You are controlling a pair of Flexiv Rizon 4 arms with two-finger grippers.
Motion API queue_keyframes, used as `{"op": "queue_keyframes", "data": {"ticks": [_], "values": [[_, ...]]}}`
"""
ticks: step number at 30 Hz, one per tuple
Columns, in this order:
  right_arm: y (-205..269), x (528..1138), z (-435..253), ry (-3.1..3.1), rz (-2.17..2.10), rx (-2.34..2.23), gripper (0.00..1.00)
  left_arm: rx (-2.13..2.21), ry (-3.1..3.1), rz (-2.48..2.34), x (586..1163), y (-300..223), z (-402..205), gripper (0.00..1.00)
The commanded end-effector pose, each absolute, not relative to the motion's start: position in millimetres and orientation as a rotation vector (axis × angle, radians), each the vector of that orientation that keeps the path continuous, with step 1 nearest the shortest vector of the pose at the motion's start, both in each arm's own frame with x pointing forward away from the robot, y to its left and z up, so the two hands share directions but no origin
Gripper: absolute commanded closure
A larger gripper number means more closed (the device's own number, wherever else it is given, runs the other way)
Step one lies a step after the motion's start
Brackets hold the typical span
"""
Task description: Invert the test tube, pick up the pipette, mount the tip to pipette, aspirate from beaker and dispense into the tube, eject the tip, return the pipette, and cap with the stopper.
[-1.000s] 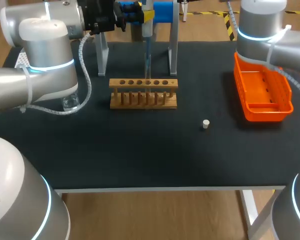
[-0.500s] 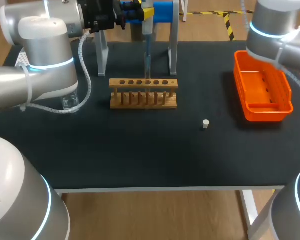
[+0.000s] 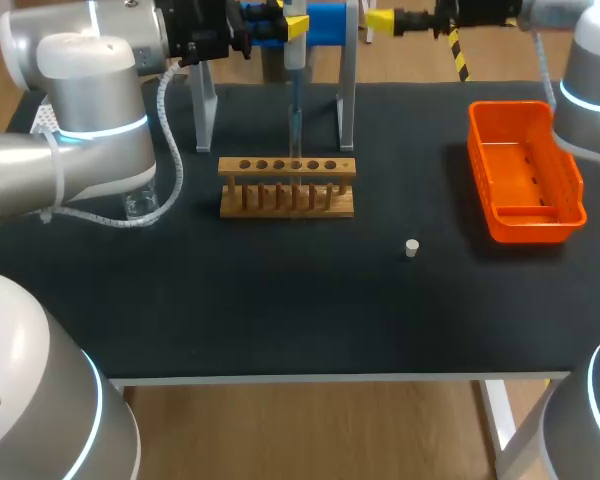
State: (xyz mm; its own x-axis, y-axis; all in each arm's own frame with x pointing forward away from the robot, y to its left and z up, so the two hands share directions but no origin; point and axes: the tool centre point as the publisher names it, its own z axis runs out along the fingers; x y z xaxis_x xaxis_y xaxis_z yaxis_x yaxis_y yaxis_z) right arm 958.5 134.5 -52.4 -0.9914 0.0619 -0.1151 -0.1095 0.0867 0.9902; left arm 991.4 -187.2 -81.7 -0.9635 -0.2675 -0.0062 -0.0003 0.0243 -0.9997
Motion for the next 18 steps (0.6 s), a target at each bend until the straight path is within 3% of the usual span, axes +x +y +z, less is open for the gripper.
{"op": "queue_keyframes", "data": {"ticks": [1, 18], "values": [[130.5, 962.4, -77.7, 2.191, 2.068, -0.068, 0.00, -0.282, 2.101, -2.049, 991.5, -187.3, -81.1, 1.00], [159.6, 978.3, -182.3, 2.122, 2.164, -0.192, 0.00, -0.282, 2.101, -2.049, 991.5, -187.3, -81.1, 1.00]]}}
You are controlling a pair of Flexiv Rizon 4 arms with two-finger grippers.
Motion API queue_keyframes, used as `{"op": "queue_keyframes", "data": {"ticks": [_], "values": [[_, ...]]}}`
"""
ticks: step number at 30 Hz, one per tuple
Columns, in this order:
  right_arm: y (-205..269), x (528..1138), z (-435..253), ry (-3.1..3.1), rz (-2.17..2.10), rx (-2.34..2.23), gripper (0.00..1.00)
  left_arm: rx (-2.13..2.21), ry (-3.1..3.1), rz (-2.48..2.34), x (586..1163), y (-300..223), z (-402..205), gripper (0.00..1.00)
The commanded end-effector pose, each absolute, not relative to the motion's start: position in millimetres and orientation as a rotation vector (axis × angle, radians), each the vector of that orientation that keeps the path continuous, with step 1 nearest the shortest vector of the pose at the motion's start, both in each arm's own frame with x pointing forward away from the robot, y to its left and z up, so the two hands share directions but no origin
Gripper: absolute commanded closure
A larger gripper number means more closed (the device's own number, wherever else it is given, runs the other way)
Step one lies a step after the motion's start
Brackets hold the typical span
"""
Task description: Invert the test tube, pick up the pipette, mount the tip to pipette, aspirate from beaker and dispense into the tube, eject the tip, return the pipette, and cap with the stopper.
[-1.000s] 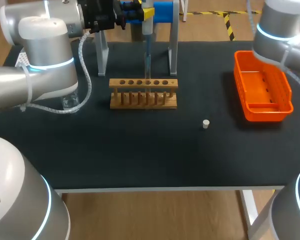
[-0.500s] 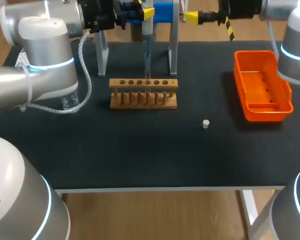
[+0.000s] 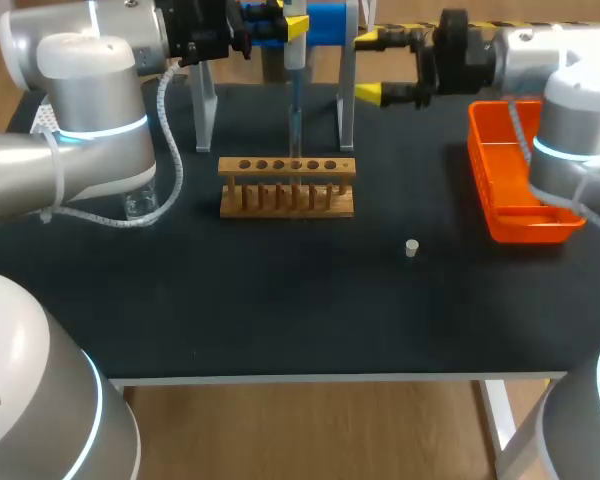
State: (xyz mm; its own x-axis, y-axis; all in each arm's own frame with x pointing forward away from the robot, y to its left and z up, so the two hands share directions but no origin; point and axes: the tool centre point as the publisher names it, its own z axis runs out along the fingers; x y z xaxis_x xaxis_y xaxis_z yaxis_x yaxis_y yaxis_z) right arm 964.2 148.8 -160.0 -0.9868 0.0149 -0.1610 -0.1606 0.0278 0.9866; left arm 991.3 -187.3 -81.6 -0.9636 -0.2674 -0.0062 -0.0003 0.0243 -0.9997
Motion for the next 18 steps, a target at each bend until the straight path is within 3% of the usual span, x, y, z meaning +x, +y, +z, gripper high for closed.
{"op": "queue_keyframes", "data": {"ticks": [1, 18], "values": [[161.5, 979.2, -186.3, 2.128, 2.164, -0.191, 0.00, -0.282, 2.101, -2.049, 991.5, -187.3, -81.1, 1.00], [199.0, 990.4, -235.8, 2.250, 2.131, -0.157, 0.00, -0.282, 2.101, -2.049, 991.5, -187.3, -81.1, 1.00]]}}
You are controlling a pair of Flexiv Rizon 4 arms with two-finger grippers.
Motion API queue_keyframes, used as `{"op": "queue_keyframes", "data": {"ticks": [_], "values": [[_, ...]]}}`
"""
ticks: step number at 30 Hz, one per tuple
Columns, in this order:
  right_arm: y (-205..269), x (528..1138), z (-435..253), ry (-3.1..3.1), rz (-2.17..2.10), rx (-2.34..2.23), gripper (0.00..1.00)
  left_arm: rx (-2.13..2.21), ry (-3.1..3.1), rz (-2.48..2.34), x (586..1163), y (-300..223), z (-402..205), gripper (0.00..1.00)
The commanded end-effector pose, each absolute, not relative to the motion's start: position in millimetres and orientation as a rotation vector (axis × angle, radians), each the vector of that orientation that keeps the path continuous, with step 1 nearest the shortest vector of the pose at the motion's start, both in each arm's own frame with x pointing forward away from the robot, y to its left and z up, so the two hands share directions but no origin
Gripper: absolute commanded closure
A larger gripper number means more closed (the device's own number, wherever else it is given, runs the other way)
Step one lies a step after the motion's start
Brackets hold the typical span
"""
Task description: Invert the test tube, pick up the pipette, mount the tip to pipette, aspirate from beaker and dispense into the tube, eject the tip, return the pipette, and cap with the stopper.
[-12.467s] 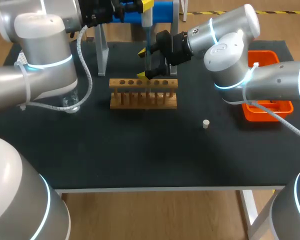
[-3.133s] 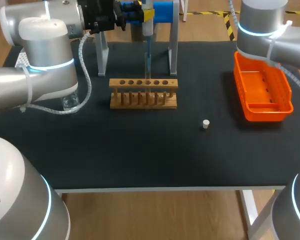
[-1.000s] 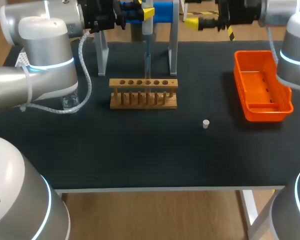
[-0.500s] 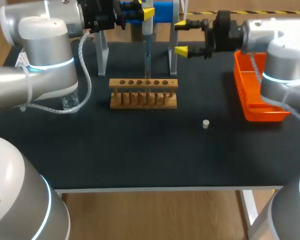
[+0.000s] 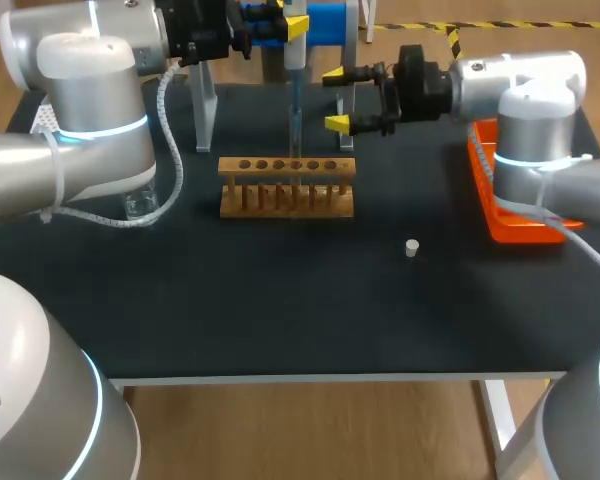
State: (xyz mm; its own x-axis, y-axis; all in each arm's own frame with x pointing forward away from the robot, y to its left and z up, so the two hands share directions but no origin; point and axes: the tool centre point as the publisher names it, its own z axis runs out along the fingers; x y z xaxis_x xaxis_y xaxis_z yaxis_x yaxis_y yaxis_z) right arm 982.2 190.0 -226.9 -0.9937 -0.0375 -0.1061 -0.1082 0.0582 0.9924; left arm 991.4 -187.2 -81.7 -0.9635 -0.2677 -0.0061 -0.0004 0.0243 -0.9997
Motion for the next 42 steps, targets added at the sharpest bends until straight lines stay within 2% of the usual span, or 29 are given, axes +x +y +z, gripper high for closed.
{"op": "queue_keyframes", "data": {"ticks": [1, 34, 42], "values": [[200.5, 991.0, -237.6, 2.253, 2.135, -0.156, 0.00, -0.282, 2.101, -2.049, 991.5, -187.3, -81.1, 1.00], [249.4, 1011.0, -280.6, 2.435, 1.938, -0.031, 0.00, -0.282, 2.101, -2.049, 991.5, -187.3, -81.1, 1.00], [261.0, 1015.0, -292.7, 2.489, 1.770, 0.007, 0.00, -0.282, 2.101, -2.049, 991.5, -187.3, -81.1, 1.00]]}}
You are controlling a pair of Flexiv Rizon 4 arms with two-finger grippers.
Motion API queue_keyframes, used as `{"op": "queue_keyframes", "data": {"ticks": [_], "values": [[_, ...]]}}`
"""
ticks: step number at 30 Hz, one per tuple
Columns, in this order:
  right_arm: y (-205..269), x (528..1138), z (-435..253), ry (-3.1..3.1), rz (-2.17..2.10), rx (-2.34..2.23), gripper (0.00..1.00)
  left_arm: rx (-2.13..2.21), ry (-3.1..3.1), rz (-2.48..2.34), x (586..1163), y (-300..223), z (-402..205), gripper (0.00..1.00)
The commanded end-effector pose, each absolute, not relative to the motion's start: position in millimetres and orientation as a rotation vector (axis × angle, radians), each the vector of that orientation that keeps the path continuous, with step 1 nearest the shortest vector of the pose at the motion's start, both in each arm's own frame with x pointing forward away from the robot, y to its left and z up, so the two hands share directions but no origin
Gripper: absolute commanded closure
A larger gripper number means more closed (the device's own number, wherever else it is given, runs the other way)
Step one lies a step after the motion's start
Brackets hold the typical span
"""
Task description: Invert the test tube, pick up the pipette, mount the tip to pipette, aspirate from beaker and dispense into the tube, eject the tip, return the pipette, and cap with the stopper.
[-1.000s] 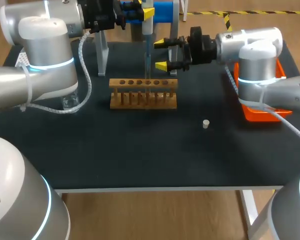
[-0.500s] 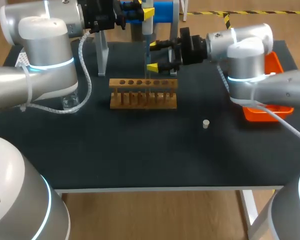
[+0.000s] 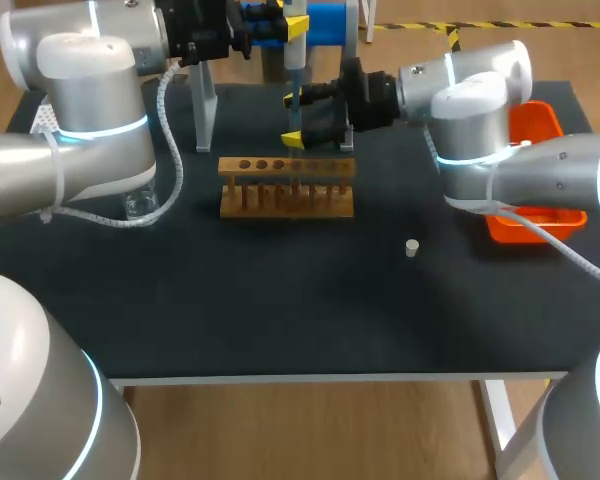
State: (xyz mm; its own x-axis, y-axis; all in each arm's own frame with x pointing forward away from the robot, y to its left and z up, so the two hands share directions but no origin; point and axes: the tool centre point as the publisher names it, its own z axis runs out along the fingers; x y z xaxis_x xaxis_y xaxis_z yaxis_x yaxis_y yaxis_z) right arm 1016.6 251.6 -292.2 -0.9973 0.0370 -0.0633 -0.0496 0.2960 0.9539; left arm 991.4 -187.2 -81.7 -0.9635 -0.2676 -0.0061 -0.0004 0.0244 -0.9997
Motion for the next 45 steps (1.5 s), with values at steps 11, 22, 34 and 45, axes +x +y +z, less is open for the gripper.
{"op": "queue_keyframes", "data": {"ticks": [11, 22, 34, 45], "values": [[264.6, 1014.3, -298.4, 2.506, 1.680, 0.000, 0.00, -0.282, 2.101, -2.049, 991.5, -187.3, -81.1, 1.00], [266.5, 1014.1, -305.8, 2.520, 1.596, -0.004, 0.00, -0.282, 2.101, -2.049, 991.5, -187.3, -81.1, 1.00], [268.6, 1015.9, -312.5, 2.543, 1.543, 0.009, 0.00, -0.282, 2.101, -2.049, 991.5, -187.3, -81.1, 1.00], [266.4, 1020.4, -312.9, 2.553, 1.521, 0.009, 0.00, -0.282, 2.101, -2.049, 991.5, -187.3, -81.1, 1.00]]}}
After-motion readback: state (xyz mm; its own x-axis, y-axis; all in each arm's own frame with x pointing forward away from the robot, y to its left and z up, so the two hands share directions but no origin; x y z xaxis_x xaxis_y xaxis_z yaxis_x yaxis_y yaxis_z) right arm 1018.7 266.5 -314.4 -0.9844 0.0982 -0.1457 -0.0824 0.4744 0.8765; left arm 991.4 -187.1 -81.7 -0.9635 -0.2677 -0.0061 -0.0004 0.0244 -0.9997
